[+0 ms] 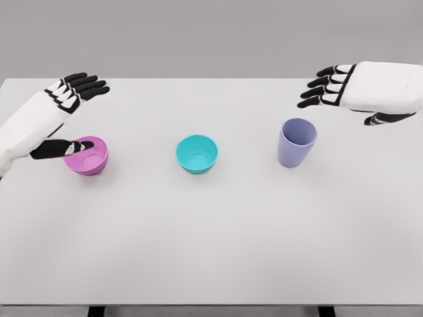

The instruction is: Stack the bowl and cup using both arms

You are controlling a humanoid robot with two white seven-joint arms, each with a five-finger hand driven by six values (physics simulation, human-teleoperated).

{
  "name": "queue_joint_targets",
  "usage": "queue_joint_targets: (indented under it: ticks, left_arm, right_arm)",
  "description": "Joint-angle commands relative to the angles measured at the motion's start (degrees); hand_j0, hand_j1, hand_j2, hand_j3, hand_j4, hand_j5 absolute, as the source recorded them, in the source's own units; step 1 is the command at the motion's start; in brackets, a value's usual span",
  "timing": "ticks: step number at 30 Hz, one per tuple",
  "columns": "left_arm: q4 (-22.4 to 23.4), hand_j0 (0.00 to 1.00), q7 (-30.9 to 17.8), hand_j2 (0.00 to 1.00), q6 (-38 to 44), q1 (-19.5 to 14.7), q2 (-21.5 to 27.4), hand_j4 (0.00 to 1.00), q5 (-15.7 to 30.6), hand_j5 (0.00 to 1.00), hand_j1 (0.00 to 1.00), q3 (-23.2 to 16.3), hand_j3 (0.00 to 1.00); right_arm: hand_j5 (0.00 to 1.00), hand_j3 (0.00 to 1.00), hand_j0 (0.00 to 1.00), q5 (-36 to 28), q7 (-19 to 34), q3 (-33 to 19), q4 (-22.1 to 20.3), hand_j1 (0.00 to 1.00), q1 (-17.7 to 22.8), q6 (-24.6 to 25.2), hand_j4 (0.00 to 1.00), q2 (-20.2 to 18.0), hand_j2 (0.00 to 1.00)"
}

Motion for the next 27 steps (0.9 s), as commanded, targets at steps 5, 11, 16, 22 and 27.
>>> queue_joint_targets:
  ticks: [5, 11, 16, 22, 27]
  left_arm:
    - [0.2, 1.0, -0.07, 1.0, -0.01, -0.26, 0.42, 1.0, -0.19, 1.0, 1.0, 1.94, 1.0]
    - [0.38, 1.0, -13.59, 1.0, -0.01, -5.61, 5.52, 1.0, 0.51, 1.0, 1.0, 0.11, 1.0]
    - [2.66, 1.0, -38.15, 1.0, -0.01, -21.61, 13.33, 1.0, 16.67, 1.0, 1.0, -19.76, 1.0]
    - [2.66, 1.0, -38.15, 1.0, -0.01, -29.79, 19.76, 1.0, 34.52, 1.0, 1.0, -28.64, 1.0]
    - [2.13, 1.0, -38.15, 1.0, 8.26, -29.8, 19.14, 1.0, 37.17, 1.0, 1.0, -29.79, 1.0]
  right_arm:
    - [1.0, 1.0, 1.0, -0.65, 0.0, -0.43, -0.17, 1.0, -0.79, 0.15, 1.0, 0.36, 1.0]
    - [1.0, 1.0, 1.0, -9.51, 0.0, -0.78, -0.08, 1.0, -0.35, 0.15, 1.0, -5.01, 1.0]
    - [1.0, 1.0, 1.0, -11.81, 0.0, -3.24, 0.36, 1.0, 0.09, 0.15, 1.0, -4.65, 1.0]
    - [1.0, 1.0, 1.0, -11.72, 0.0, -7.46, 1.15, 1.0, 3.16, 0.15, 1.0, -4.74, 1.0]
    - [1.0, 1.0, 1.0, -11.72, 0.0, -7.64, 2.91, 1.0, 4.13, 0.15, 1.0, -8.6, 1.0]
